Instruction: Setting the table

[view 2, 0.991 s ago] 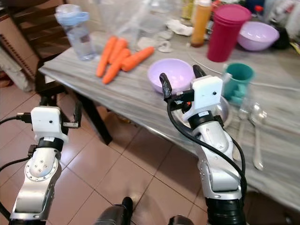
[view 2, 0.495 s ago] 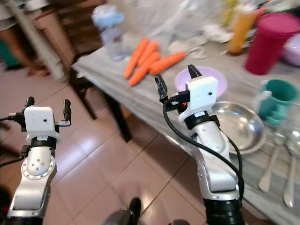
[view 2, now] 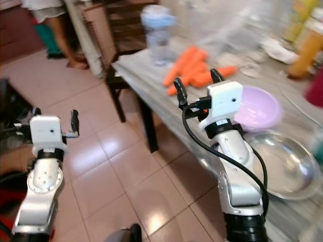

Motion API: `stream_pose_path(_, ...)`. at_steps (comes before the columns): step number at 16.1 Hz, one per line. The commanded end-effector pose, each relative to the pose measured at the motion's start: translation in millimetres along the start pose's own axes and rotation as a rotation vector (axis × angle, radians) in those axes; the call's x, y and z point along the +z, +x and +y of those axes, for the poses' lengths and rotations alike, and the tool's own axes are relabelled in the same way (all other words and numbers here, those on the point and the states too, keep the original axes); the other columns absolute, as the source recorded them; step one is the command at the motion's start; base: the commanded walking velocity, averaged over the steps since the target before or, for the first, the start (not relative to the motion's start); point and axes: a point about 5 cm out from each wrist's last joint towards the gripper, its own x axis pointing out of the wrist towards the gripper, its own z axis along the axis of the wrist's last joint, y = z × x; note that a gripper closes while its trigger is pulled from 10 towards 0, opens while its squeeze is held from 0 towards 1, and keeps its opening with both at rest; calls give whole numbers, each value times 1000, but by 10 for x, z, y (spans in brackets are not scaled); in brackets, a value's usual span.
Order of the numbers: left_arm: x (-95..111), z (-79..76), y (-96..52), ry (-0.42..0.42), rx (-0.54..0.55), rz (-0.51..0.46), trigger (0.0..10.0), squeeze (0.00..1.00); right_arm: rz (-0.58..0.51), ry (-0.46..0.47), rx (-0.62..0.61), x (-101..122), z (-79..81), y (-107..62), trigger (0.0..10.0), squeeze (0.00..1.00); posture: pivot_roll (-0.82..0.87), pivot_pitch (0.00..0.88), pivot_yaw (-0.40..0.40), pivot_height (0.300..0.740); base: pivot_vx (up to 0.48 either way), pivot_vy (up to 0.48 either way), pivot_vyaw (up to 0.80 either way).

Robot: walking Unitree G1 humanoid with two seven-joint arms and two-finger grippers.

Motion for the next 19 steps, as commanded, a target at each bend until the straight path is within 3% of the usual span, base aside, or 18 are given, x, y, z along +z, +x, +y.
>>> stream_pose_path(1, -58, 85, -9, 20, 39, 27, 10000, 0, -13, 12, 26, 31, 66, 21, 10000, 0, -135, 140, 63, 740, 0, 0, 800)
stream_pose_path(14, -152, 112, -10, 47, 91, 75, 10000, 0, 13, 46, 34, -34, 70, 15, 10000, 0, -134, 139, 55, 740, 0, 0, 800)
stream_pose_path(19, -209, 116, -17, 51, 94, 105, 10000, 0, 56, 87, 4, -149, 31, -27, 10000, 0, -134, 133, 55, 740, 0, 118, 0)
